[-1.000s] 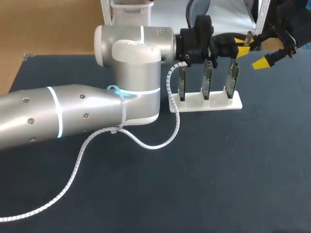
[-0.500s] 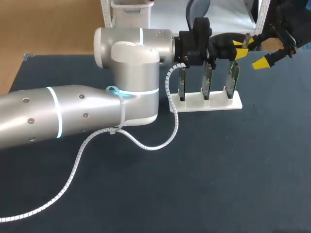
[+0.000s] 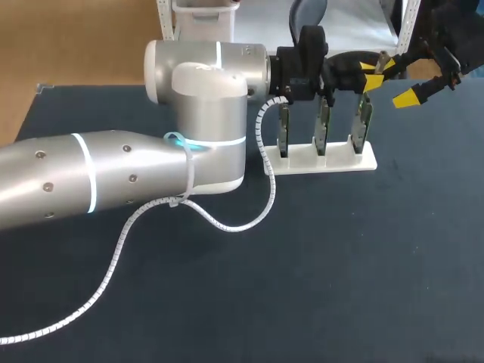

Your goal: Pick up the optical module with the left hand, and insert it into the network port with the right hand.

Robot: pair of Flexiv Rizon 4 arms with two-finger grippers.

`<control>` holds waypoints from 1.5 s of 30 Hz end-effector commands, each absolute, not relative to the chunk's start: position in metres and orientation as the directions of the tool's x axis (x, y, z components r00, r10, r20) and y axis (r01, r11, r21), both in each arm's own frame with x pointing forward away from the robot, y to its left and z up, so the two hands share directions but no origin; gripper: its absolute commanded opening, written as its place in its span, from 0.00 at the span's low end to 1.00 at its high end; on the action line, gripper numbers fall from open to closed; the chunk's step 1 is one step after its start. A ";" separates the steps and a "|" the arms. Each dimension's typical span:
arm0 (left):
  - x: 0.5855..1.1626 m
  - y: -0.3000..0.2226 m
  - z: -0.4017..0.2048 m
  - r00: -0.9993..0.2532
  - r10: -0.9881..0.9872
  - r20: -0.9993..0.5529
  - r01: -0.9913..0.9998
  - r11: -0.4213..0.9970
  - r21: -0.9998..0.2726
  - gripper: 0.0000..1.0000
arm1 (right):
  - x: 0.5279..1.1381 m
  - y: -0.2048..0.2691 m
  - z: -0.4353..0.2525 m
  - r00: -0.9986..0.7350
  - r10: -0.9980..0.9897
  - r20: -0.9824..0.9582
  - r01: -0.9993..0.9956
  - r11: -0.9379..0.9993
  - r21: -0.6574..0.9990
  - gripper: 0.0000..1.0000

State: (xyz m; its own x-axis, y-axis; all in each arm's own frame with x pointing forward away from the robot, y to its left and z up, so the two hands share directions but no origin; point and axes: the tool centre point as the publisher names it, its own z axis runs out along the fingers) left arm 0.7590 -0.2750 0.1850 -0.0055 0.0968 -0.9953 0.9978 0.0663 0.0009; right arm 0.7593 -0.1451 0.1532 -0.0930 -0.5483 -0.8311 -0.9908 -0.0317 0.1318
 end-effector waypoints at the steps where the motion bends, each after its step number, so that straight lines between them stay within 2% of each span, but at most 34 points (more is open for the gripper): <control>1: 0.760 -0.275 0.185 -0.009 0.101 -0.995 0.998 0.067 -0.002 0.00 | 0.757 -0.145 0.153 -0.092 -0.549 -0.831 -0.991 -0.027 0.127 1.00; 19: 0.761 -0.275 0.184 -0.014 0.105 -0.994 0.998 0.067 -0.006 0.00 | 0.757 -0.145 0.153 -0.092 -0.549 -0.831 -0.991 -0.027 0.127 1.00; 34: 0.761 -0.275 0.184 -0.014 0.105 -0.994 0.998 0.067 -0.006 0.00 | 0.764 -0.143 0.193 -0.038 -0.514 -0.857 -0.999 -0.002 0.045 1.00; 45: 0.761 -0.275 0.184 -0.014 0.105 -0.994 0.998 0.067 -0.006 0.00 | 0.765 -0.133 0.214 -0.062 -0.450 -0.891 -0.998 0.013 0.063 1.00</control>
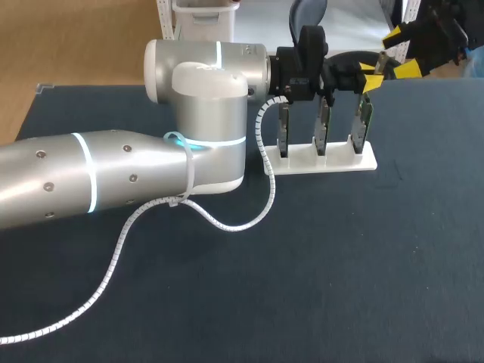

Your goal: Pick up the optical module with the left hand, and insert it into the network port with the right hand.

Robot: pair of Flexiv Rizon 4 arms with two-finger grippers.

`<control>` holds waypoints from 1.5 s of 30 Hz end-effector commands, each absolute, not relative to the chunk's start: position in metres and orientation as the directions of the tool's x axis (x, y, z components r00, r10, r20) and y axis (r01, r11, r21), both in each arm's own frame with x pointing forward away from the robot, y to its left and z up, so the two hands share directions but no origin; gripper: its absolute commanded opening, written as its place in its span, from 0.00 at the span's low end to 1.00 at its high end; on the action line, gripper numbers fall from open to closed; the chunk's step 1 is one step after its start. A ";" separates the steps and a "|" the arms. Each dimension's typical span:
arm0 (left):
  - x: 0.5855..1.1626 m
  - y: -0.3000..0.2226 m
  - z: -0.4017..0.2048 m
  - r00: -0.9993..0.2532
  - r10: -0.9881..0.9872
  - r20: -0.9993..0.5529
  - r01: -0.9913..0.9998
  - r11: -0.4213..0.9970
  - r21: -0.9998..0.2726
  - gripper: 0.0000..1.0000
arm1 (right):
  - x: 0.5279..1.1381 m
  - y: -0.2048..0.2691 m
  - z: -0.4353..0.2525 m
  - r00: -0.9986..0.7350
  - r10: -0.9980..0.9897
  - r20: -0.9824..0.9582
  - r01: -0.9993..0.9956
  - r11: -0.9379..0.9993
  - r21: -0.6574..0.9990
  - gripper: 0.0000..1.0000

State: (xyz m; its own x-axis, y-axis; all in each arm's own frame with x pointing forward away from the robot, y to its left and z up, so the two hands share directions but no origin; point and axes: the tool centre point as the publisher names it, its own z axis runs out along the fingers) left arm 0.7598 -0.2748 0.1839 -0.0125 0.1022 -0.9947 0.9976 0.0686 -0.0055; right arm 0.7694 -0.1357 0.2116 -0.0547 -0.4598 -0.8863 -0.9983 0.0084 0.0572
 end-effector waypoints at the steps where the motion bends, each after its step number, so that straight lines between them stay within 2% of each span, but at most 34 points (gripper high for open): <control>1: 0.761 -0.275 0.184 -0.014 0.105 -0.994 0.998 0.067 -0.006 0.00 | 0.765 -0.132 0.215 -0.061 -0.452 -0.890 -0.998 0.012 0.062 1.00; 19: 0.761 -0.275 0.184 -0.014 0.105 -0.994 0.998 0.067 -0.006 0.00 | 0.766 -0.112 0.215 -0.064 -0.439 -0.896 -0.997 -0.018 0.080 1.00; 44: 0.761 -0.275 0.184 -0.014 0.105 -0.994 0.998 0.067 -0.006 0.00 | 0.763 -0.115 0.217 -0.064 -0.451 -0.890 -0.998 0.003 0.070 1.00; 45: 0.761 -0.275 0.184 -0.014 0.105 -0.994 0.998 0.067 -0.006 0.00 | 0.763 -0.116 0.217 -0.063 -0.450 -0.891 -0.998 0.003 0.069 0.49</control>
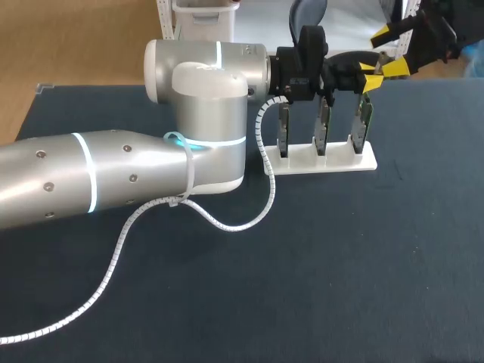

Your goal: Pick up the optical module with the left hand, and insert it into the network port with the right hand.

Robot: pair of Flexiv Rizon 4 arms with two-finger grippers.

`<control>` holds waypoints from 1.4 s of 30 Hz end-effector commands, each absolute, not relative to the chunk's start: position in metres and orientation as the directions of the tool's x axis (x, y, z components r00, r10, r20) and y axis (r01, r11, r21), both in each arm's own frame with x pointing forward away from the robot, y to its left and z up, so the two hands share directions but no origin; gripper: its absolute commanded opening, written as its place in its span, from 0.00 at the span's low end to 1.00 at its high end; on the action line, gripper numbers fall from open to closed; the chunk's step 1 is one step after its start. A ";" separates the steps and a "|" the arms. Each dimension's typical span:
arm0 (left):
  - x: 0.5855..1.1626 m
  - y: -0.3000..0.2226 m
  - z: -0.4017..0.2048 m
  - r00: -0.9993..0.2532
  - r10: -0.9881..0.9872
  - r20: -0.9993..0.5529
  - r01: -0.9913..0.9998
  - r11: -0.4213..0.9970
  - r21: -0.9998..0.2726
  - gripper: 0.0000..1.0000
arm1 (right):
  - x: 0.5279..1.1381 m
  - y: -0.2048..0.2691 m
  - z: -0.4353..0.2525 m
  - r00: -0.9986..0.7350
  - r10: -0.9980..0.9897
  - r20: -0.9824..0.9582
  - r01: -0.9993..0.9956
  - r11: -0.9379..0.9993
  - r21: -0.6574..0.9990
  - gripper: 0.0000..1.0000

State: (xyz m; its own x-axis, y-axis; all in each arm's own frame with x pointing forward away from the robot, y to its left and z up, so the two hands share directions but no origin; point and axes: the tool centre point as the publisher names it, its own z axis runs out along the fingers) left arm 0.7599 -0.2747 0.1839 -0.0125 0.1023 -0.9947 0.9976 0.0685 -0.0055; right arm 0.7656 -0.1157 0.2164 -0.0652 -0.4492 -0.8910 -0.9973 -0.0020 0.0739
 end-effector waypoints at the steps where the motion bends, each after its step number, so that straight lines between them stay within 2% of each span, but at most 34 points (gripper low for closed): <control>1: 0.761 -0.275 0.184 -0.014 0.105 -0.994 0.998 0.067 -0.006 0.00 | 0.763 -0.116 0.217 -0.063 -0.450 -0.891 -0.998 0.004 0.068 0.30; 2: 0.761 -0.275 0.184 -0.014 0.105 -0.994 0.998 0.067 -0.006 0.00 | 0.763 -0.116 0.217 -0.062 -0.449 -0.891 -0.998 0.005 0.066 0.00; 19: 0.761 -0.275 0.184 -0.014 0.105 -0.994 0.998 0.067 -0.006 0.00 | 0.759 -0.113 0.215 -0.061 -0.448 -0.892 -0.998 -0.001 0.069 0.00; 20: 0.761 -0.275 0.184 -0.014 0.105 -0.994 0.998 0.067 -0.006 0.14 | 0.759 -0.113 0.215 -0.062 -0.448 -0.892 -0.998 -0.001 0.070 0.00; 21: 0.761 -0.275 0.184 -0.014 0.105 -0.994 0.998 0.067 -0.006 0.47 | 0.758 -0.113 0.215 -0.061 -0.447 -0.892 -0.998 -0.002 0.070 0.00; 22: 0.761 -0.275 0.184 -0.014 0.105 -0.994 0.998 0.067 -0.006 1.00 | 0.758 -0.113 0.215 -0.061 -0.448 -0.892 -0.998 -0.003 0.070 0.00; 31: 0.761 -0.274 0.184 -0.014 0.112 -0.994 0.998 0.068 -0.006 1.00 | 0.756 -0.113 0.214 -0.062 -0.447 -0.892 -0.998 -0.001 0.070 0.00; 42: 0.757 -0.258 0.183 -0.053 0.281 -0.958 0.998 0.056 -0.039 1.00 | 0.758 -0.113 0.213 -0.055 -0.454 -0.889 -0.998 -0.007 0.065 0.00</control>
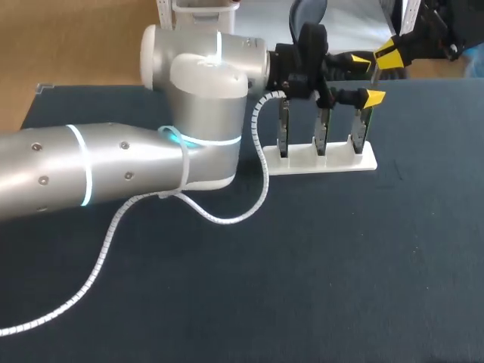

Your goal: Pick up the optical module with the left hand, and insert it into the network port with the right hand.

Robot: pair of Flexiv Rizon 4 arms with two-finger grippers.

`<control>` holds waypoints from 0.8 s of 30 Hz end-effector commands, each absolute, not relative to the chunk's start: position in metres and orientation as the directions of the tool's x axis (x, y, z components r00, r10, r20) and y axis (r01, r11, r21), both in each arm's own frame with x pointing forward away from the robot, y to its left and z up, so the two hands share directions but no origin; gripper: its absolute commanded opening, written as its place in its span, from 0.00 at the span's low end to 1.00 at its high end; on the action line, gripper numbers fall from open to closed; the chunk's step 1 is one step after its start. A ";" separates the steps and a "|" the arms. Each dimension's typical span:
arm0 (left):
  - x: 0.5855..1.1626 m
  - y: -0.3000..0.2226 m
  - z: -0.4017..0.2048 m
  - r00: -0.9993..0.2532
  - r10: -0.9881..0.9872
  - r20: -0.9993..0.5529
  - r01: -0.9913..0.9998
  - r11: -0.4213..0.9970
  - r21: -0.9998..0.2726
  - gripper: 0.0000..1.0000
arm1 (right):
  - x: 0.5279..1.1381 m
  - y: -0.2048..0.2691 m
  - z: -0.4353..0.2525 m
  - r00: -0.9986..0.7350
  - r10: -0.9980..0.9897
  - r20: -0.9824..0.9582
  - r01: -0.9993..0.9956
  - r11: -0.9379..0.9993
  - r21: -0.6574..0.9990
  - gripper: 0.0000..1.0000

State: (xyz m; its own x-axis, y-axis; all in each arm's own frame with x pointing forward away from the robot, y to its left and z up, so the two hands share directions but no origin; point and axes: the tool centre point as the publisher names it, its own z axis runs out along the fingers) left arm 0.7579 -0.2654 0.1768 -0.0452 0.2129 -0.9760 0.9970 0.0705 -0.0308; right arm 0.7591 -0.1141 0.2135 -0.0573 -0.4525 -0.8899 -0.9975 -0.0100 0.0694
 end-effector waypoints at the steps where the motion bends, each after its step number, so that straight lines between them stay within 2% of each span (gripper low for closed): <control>1: 0.756 -0.256 0.182 -0.058 0.296 -0.953 0.998 0.055 -0.044 1.00 | 0.758 -0.113 0.213 -0.055 -0.455 -0.889 -0.998 -0.007 0.065 0.00; 13: 0.754 -0.244 0.162 -0.101 0.466 -0.879 0.995 0.032 -0.097 1.00 | 0.759 -0.112 0.212 -0.055 -0.452 -0.890 -0.998 -0.008 0.065 0.00; 24: 0.753 -0.247 0.151 -0.094 0.537 -0.838 0.995 0.029 -0.093 1.00 | 0.761 -0.113 0.210 -0.056 -0.447 -0.893 -0.998 -0.007 0.066 0.00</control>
